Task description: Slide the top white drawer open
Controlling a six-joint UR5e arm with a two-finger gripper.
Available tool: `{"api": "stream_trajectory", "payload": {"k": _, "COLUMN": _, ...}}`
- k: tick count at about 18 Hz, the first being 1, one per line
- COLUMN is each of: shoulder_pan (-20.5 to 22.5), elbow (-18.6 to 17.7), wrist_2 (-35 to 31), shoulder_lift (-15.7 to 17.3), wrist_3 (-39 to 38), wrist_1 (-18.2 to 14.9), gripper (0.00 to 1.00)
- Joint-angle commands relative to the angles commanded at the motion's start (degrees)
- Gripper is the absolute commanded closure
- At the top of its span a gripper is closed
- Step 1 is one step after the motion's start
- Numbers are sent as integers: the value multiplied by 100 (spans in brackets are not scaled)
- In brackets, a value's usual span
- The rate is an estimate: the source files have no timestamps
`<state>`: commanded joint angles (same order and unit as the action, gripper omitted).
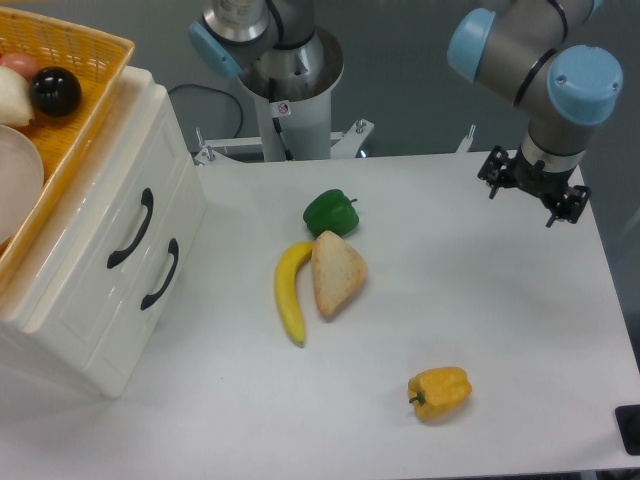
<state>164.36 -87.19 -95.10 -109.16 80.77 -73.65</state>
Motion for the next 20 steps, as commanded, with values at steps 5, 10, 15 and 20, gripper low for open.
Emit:
{"api": "stream_trajectory", "payload": {"k": 5, "shoulder_pan": -44, "elbow": -9, "wrist_2": 0, "shoulder_lift": 18, "wrist_3": 0, "wrist_1": 9, "gripper": 0}}
{"api": "stream_trajectory", "payload": {"k": 10, "shoulder_pan": -194, "elbow": 26, "wrist_2": 0, "shoulder_lift": 35, "wrist_3": -9, "wrist_1": 18, "gripper": 0}}
{"api": "stream_trajectory", "payload": {"k": 15, "shoulder_pan": -132, "elbow": -70, "wrist_2": 395, "shoulder_lift": 35, "wrist_3": -61, "wrist_1": 70, "gripper": 0}}
{"api": "stream_trajectory", "payload": {"k": 20, "shoulder_pan": -298, "elbow": -79, "wrist_2": 457, "shoulder_lift": 193, "wrist_3": -140, "wrist_1": 0, "gripper": 0}}
